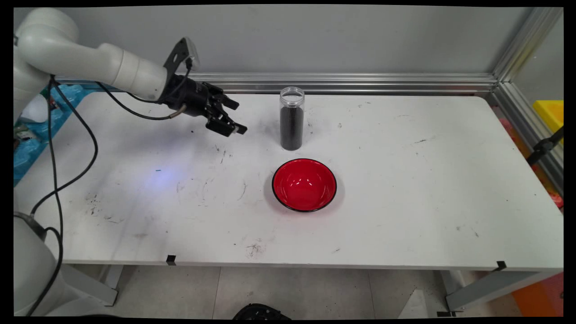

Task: Pick up the black seasoning powder from the table

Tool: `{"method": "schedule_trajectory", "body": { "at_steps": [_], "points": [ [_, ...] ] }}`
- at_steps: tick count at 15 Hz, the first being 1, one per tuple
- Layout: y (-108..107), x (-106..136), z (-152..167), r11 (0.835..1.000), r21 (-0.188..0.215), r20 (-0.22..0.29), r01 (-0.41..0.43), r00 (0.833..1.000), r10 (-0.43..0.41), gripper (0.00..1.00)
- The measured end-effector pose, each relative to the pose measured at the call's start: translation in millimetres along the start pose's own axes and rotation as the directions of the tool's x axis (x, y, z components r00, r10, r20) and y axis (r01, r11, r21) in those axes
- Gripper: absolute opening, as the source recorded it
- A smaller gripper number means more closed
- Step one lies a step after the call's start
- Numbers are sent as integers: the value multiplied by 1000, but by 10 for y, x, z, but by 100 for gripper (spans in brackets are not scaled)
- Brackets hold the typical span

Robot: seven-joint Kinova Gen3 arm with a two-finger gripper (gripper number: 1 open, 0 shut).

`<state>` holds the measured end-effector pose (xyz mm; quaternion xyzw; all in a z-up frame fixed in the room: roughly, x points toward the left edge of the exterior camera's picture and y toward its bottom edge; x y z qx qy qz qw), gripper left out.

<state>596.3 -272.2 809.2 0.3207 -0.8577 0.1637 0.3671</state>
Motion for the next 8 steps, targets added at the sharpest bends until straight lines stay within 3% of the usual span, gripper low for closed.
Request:
{"method": "schedule_trajectory", "body": {
  "at_steps": [8],
  "points": [
    [-91,33,466,998,-40,-28,-46,999,45,100]
  ]
}}
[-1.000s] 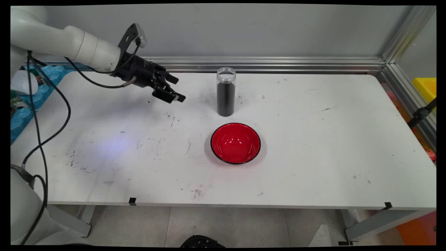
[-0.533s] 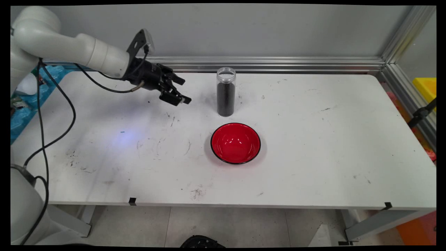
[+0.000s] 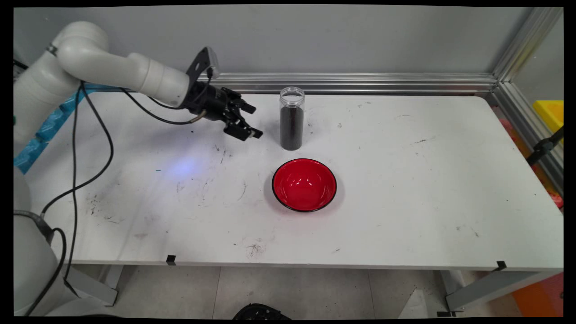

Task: Pick up the black seasoning powder from the table

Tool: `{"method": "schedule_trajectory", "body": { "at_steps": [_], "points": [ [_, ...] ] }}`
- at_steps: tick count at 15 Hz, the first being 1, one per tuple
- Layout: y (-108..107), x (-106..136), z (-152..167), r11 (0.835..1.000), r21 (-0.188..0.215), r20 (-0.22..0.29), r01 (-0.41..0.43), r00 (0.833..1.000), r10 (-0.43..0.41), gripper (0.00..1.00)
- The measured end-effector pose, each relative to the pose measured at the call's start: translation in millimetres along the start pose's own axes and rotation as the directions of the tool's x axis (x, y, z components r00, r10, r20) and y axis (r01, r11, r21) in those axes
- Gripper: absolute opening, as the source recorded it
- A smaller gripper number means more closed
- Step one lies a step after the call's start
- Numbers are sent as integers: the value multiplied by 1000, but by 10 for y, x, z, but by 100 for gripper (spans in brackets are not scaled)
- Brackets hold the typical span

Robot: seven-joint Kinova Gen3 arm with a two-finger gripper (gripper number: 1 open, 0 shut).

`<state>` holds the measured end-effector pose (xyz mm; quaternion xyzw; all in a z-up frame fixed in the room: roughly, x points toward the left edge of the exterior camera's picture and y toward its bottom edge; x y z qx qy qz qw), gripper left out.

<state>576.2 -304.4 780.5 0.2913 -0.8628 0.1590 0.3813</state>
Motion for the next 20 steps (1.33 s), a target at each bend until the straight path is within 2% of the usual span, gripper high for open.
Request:
{"method": "schedule_trajectory", "body": {
  "at_steps": [11,20],
  "points": [
    [-167,-69,623,1000,-31,-21,-4,1000,4,100],
    [-202,-92,929,998,-47,-28,-38,999,37,100]
  ]
}}
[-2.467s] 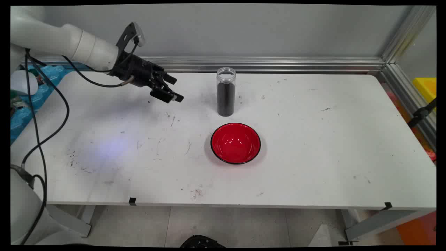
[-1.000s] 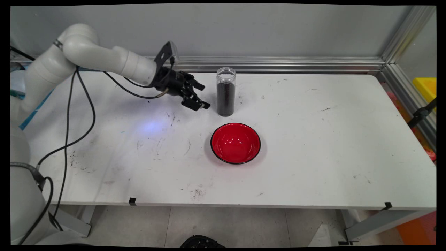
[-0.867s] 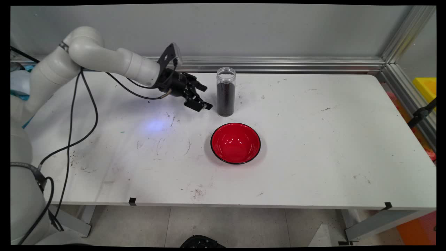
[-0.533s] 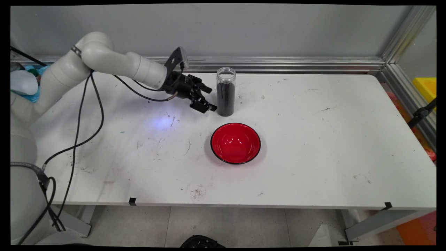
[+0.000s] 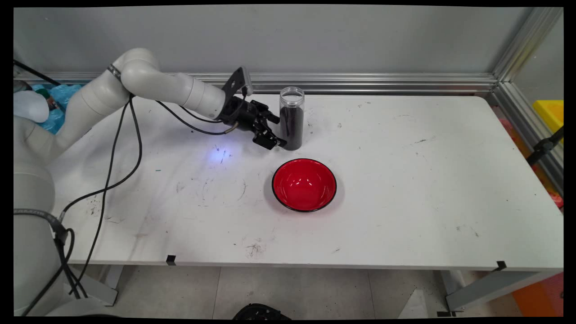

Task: Pick up the black seasoning powder from the table

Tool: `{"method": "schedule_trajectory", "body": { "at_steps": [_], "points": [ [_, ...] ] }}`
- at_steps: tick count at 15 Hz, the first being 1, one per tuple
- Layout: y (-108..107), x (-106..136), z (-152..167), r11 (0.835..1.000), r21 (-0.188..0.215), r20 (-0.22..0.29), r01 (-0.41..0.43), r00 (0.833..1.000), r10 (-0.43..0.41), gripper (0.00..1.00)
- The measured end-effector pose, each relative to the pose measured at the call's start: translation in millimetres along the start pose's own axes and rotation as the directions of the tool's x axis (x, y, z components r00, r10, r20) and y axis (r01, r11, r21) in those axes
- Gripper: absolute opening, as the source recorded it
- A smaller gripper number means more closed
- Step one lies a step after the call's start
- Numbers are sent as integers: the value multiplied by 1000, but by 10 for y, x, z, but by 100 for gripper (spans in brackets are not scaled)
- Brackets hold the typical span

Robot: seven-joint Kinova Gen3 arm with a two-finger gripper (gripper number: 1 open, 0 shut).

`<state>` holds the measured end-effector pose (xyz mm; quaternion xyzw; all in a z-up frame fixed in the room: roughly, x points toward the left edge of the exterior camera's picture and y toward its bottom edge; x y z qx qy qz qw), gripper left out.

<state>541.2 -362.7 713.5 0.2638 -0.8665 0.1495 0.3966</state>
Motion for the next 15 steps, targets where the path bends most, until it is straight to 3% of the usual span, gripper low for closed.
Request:
{"method": "schedule_trajectory", "body": {
  "at_steps": [14,15],
  "points": [
    [-54,64,345,1000,-13,-15,14,1000,-14,100],
    [-51,65,361,1000,-17,-15,18,1000,-18,0]
  ]
}}
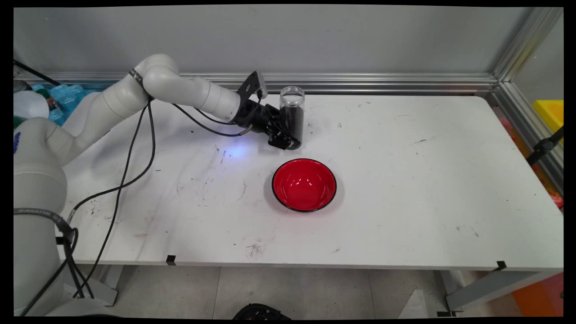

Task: Pick up the black seasoning powder from the table, then pour the black seasoning powder in the red bowl

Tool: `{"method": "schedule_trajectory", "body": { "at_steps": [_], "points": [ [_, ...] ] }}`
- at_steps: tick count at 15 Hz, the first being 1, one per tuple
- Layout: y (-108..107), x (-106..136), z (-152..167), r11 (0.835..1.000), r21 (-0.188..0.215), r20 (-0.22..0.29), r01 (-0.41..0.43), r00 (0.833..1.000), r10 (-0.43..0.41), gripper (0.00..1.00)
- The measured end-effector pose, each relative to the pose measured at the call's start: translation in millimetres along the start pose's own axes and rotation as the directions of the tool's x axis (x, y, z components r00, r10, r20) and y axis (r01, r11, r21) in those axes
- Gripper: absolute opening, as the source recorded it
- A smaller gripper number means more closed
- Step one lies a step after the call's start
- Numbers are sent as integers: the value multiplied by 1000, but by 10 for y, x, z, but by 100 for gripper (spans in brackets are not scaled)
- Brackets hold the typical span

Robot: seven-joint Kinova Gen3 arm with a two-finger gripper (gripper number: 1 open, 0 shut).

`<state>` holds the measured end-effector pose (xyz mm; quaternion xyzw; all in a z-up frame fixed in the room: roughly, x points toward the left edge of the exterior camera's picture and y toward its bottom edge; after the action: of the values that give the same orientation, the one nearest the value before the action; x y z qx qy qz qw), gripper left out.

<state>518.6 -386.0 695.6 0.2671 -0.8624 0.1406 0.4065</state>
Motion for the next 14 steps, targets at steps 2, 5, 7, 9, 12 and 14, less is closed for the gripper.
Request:
{"method": "schedule_trajectory", "body": {
  "at_steps": [2,5,7,9,12,14],
  "points": [
    [5,0,22,1000,-5,1,7,1000,-7,0],
    [15,-5,31,1000,-10,5,13,1000,-13,0],
    [22,7,27,1000,-14,5,11,1000,-11,0],
    [20,42,3,1000,-16,3,9,1000,-9,0],
    [14,157,-93,1000,-13,1,-4,1000,4,0],
    [14,263,-196,1000,-7,0,-13,1000,13,0]
  ]
}}
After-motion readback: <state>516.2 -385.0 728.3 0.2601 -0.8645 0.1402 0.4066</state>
